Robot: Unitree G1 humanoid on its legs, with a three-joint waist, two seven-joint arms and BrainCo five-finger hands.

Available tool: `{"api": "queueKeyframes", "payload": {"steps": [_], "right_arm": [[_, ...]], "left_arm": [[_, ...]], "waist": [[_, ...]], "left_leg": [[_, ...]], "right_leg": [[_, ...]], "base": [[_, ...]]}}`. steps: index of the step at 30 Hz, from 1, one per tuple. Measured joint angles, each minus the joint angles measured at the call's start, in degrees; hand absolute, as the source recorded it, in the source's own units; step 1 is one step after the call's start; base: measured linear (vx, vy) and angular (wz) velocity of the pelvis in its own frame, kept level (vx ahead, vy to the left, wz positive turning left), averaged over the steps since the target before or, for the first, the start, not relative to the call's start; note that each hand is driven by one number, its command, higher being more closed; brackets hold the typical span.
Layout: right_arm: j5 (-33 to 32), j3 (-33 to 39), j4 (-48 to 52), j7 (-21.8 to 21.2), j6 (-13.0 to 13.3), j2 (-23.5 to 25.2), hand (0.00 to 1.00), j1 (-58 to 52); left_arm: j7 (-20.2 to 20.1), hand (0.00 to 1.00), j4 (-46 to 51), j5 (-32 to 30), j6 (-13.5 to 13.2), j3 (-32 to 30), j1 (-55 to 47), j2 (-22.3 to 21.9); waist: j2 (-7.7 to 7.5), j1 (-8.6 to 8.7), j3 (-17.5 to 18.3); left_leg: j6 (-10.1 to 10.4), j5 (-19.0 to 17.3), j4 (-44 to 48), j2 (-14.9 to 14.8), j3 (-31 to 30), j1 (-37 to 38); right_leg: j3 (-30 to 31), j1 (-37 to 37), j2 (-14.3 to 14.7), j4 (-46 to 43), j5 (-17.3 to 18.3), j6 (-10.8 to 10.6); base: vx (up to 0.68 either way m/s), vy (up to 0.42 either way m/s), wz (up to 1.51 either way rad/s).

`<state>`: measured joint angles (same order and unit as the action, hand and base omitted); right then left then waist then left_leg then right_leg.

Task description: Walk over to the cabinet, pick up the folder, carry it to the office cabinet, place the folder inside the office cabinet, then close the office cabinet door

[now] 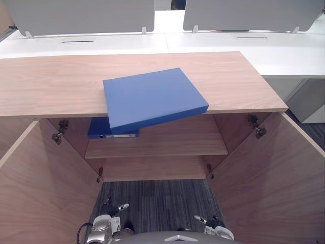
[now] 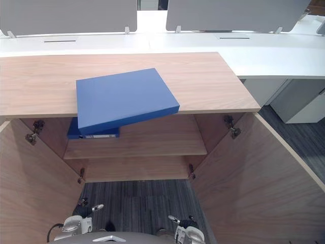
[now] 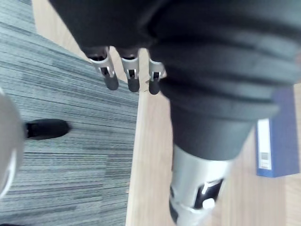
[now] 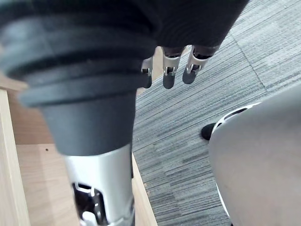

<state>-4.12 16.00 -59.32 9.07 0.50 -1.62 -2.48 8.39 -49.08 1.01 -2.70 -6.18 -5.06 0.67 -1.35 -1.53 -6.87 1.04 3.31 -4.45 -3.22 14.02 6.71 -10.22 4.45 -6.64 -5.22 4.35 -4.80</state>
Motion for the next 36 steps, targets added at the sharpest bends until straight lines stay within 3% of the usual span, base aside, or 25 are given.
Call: {"api": "queueKeyframes", "payload": {"steps": [8,12,16,25,36], "right_arm": [[0.0,-4.0,3.4,0.4,1.0,0.0,0.00,-1.8],[0.0,-5.5,4.9,0.4,1.2,0.0,0.00,-2.9],[0.0,-6.9,5.0,0.5,2.2,-0.1,0.00,-3.5],[1.3,-8.8,4.2,1.6,2.2,-1.2,0.00,-2.8],[2.3,-9.4,1.9,1.6,2.1,-1.2,0.00,-1.8]], "left_arm": [[3.6,0.00,30.6,-0.2,-2.4,1.8,-8.7,2.3],[5.0,0.00,43.8,-3.3,-3.4,2.2,-10.6,4.0],[6.8,0.00,56.5,-14.7,-5.7,4.5,-10.7,8.9],[10.5,0.00,62.2,-25.0,-7.4,8.6,-10.8,10.0],[12.6,0.00,66.4,-35.5,-7.5,14.4,-8.6,13.2]], "waist": [[-0.09,-0.53,0.1],[0.11,-0.87,0.3],[0.51,-1.06,0.7],[1.16,-0.84,1.7],[0.32,0.09,2.6]], "left_leg": [[-0.4,0.0,-0.4,1.4,-1.5,0.3],[-0.6,-0.1,-0.4,1.6,-1.5,0.4],[-0.5,-0.4,-0.4,1.6,-1.4,1.4],[-0.6,-0.7,-0.5,1.6,-1.7,2.2],[-0.6,-0.7,-0.5,1.7,-1.5,2.5]], "right_leg": [[0.3,1.5,-1.0,1.0,-0.1,-0.1],[0.3,1.7,-1.1,1.3,-0.1,-0.3],[0.2,3.3,-1.1,2.4,-0.3,-0.4],[0.1,4.5,-0.9,3.0,-0.4,-0.3],[0.6,4.5,-0.9,3.2,-0.6,0.2]], "base": [[-0.02,0.038,0.10],[0.00,0.000,0.00],[0.02,0.002,-0.01],[0.00,0.001,0.00],[0.00,0.000,0.00]]}}
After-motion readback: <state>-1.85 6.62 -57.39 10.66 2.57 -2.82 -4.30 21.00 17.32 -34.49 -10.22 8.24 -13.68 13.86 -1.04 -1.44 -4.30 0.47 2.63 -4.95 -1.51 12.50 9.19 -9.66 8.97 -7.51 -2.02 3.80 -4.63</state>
